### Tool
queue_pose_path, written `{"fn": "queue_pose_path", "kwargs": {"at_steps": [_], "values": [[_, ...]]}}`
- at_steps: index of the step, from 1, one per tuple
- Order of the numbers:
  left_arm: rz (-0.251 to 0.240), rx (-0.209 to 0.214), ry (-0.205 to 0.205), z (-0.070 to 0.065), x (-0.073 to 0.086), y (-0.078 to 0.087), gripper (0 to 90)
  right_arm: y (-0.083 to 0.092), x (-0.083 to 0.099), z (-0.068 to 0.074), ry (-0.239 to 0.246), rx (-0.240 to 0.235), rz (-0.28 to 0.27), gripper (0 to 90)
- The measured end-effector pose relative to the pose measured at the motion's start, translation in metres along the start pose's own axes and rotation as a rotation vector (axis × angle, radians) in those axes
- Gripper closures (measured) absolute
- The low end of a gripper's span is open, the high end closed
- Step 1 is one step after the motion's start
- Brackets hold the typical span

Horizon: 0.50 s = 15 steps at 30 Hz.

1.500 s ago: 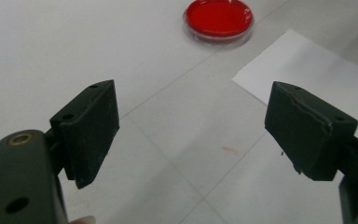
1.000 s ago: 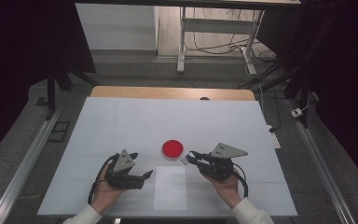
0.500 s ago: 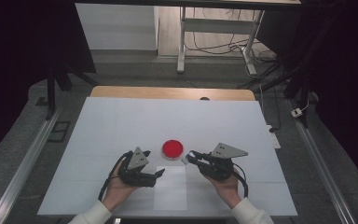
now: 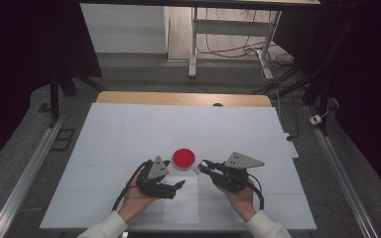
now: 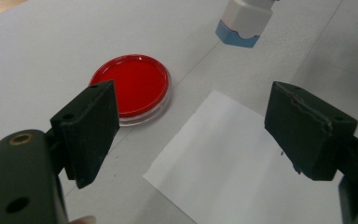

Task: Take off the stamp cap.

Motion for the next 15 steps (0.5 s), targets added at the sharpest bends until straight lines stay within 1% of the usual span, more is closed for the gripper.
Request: {"fn": "queue_pose_path", "kwargs": {"at_steps": [5,15], "values": [[0.0,0.006,-0.008,-0.003,-0.004,-0.005,17.9,0.0,0.0,0.0,-0.004,-0.002,-0.011,75.0],[0.003,0.015,-0.017,-0.006,-0.008,-0.013,18.1,0.0,0.001,-0.001,-0.01,-0.004,-0.008,75.0]]}}
Point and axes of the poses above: each handheld gripper's, and its own axes: y roughly backward along the jaws, x roughly out of its underside, z roughly to its left, the point moved 3 cm from there along -y, roughly forward along the jaws, and after that the axes turned 12 degrees about -y, right-handed, at the moved point
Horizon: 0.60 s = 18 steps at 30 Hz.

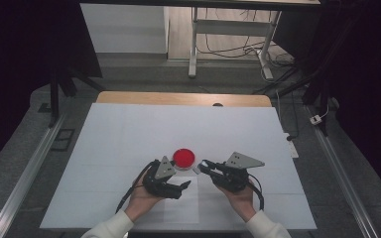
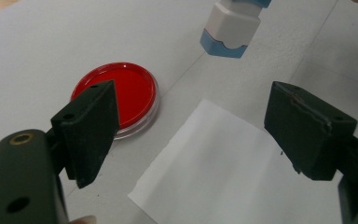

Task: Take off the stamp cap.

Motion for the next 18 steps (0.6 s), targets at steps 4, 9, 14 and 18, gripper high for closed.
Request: {"fn": "queue_pose_path", "kwargs": {"at_steps": [4,9,14,18], "values": [[-0.002,0.004,-0.004,-0.002,-0.002,-0.003,18.2,0.0,0.0,0.0,-0.002,0.0,-0.002,75.0],[-0.004,0.007,-0.007,-0.004,-0.006,-0.007,18.3,0.0,0.0,0.001,0.0,0.0,-0.003,75.0],[-0.004,0.01,-0.013,-0.006,-0.009,-0.013,18.5,0.0,0.0,0.001,-0.001,-0.001,-0.002,75.0],[0.0,0.011,-0.024,-0.008,-0.011,-0.016,18.6,0.0,0.0,0.001,-0.003,-0.001,-0.001,75.0]]}}
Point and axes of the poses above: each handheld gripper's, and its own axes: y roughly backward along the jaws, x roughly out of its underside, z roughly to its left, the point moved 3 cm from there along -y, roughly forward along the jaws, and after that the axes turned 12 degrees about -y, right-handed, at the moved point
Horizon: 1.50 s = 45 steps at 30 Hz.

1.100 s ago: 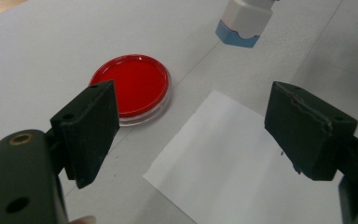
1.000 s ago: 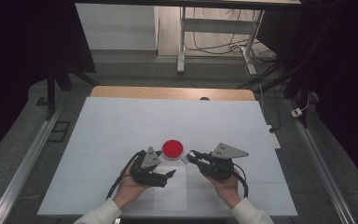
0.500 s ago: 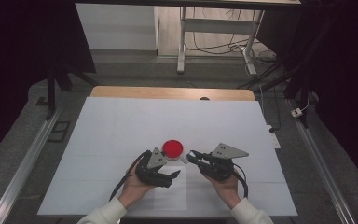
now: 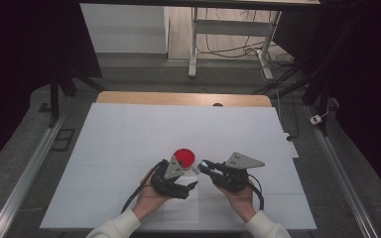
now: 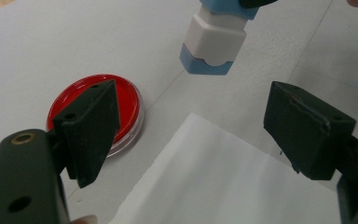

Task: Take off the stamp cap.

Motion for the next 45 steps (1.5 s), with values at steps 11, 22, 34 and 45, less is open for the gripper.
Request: {"fn": "queue_pose_path", "kwargs": {"at_steps": [11,22,34,45], "values": [[-0.002,0.009,-0.012,-0.004,-0.006,-0.008,19.0,0.001,0.001,-0.001,-0.005,0.001,0.0,75.0],[-0.002,0.003,-0.018,-0.005,-0.01,-0.014,20.5,0.002,0.001,-0.001,-0.006,0.005,-0.002,75.0],[-0.012,-0.016,-0.047,-0.009,-0.015,-0.019,28.8,0.003,0.001,-0.003,-0.009,0.011,-0.006,75.0],[-0.008,-0.031,-0.062,-0.01,-0.016,-0.021,36.6,0.003,0.001,-0.003,-0.014,0.01,-0.006,75.0]]}}
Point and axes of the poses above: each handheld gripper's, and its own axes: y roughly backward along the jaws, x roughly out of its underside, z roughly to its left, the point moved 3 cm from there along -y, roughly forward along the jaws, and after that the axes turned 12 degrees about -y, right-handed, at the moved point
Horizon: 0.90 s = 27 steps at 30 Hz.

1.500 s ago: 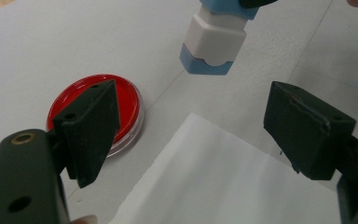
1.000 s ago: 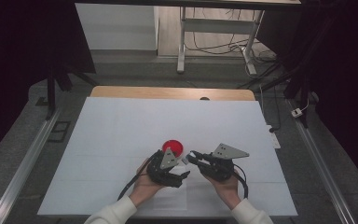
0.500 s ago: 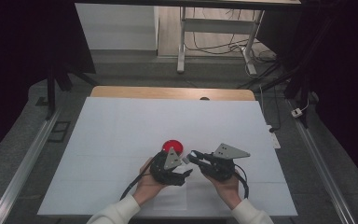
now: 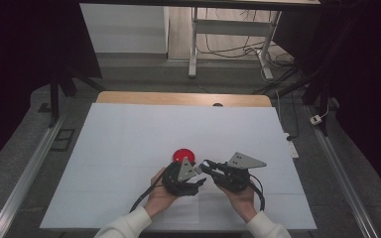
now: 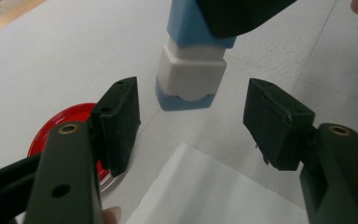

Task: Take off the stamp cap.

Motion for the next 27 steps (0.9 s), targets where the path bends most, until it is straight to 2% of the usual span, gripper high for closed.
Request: {"fn": "queue_pose_path", "kwargs": {"at_steps": [27], "values": [[0.022,-0.049,-0.015,-0.0009,-0.001,-0.0037,54.0,0.0004,0.0002,-0.001,-0.013,-0.005,-0.004,75.0]]}}
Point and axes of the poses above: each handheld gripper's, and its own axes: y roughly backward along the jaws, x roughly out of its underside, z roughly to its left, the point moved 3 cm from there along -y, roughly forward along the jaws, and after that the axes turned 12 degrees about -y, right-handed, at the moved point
